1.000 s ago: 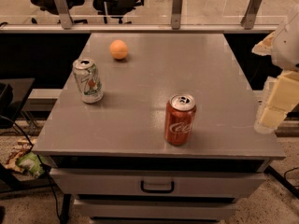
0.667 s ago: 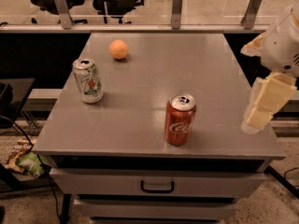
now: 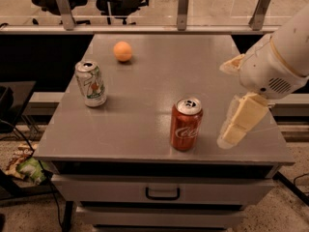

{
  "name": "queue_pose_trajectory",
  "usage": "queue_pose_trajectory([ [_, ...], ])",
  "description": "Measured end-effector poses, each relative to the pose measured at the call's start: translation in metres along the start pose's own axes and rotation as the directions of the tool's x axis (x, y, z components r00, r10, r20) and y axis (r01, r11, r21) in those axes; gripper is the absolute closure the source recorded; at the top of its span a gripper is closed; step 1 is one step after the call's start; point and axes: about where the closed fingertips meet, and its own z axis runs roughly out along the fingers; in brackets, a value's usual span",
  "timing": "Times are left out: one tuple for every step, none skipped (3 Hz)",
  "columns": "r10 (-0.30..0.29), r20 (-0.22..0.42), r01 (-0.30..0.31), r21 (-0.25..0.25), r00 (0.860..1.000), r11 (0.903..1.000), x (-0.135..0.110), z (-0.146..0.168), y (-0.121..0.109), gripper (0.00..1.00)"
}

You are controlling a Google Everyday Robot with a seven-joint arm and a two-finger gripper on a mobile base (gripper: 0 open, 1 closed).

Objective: Knock coke can over

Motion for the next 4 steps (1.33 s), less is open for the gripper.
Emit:
queue_pose_trajectory([
  [0.001, 0.074, 0.001, -0.027, 0.997, 0.9996, -0.011, 0.023, 0.006, 0.0],
  [0.001, 0.124, 0.006, -0.05, 0.992, 0.9987, -0.022, 0.04, 0.011, 0.0],
  [-0.002, 0.163, 0.013, -0.07, 0.987, 0.9975, -0.034, 0.054, 0.014, 0.0],
  [0.002, 0.188, 0.014, -0.088, 0.982, 0.996, -0.042, 0.065, 0.013, 0.15],
])
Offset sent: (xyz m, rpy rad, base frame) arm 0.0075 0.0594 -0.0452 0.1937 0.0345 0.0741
